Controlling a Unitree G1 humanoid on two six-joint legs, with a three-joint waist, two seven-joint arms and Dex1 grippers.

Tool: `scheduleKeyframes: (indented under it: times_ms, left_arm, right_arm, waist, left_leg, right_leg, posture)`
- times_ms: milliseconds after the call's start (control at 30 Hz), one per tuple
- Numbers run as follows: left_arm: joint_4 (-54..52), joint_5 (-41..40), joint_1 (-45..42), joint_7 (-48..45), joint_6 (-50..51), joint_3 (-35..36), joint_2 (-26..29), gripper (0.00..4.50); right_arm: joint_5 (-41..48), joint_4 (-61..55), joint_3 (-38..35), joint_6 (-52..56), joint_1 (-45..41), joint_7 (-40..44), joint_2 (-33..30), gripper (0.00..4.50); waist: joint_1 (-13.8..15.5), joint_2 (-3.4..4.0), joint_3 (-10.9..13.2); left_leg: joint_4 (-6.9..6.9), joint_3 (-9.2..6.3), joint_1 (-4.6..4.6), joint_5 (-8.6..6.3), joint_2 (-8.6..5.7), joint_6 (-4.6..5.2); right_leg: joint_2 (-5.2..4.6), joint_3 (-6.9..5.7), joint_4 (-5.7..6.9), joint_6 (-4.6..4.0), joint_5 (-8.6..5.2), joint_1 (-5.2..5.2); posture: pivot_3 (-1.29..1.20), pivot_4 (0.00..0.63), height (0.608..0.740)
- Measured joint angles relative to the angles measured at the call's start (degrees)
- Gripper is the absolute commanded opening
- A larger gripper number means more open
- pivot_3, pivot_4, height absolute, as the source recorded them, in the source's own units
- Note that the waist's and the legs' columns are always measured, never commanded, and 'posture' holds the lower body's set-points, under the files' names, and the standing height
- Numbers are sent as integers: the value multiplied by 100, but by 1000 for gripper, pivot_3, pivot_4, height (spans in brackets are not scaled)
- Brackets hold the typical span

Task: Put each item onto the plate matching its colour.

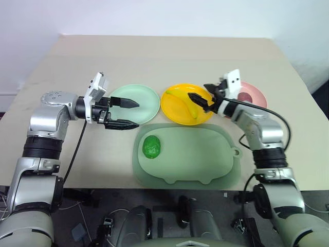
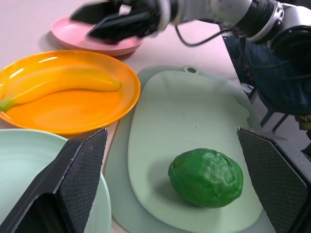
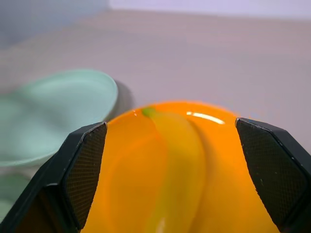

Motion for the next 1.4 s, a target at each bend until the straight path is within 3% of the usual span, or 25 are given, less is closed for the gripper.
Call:
scheduleKeyframes:
  times_ms: [267, 467, 1000, 1400]
  left_arm:
    - [-6, 0, 35, 41, -7, 0, -104, 4500]
    - [-254, -17, 144, 98, 199, 0, -109, 4500]
    - [-2109, -409, 1177, 974, 1523, 124, 170, 4500]
    - [-2965, -480, 1859, 1617, 1674, -130, 45, 4500]
  right_arm:
    - [597, -273, -170, -147, 934, 2461, -1517, 4455]
    - [717, -218, -214, -712, 1387, 3641, -1871, 4455]
    - [878, -4, -182, -994, 1298, 4737, -1883, 4455]
    - [889, 101, -186, -961, 1122, 4809, -1901, 4455]
  waist:
    - [-5, 0, 0]
    - [-12, 0, 0]
    - [9, -1, 0]
    - [35, -1, 0]
  left_leg:
    - [0, 1, 5, -14, 0, 25]
    - [0, 2, 8, -13, 2, 24]
    - [3, -13, 9, 0, 2, -1]
    - [5, -13, 12, 1, 2, -3]
  right_leg:
    - [1, 0, 1, 0, 0, 2]
    - [3, 0, 1, 0, 0, 2]
    - [1, 3, 1, 0, 0, 5]
    - [1, 2, 0, -1, -1, 8]
  posture:
    - [0, 150, 740]
    - [0, 150, 740]
    - [0, 150, 740]
    - [0, 150, 740]
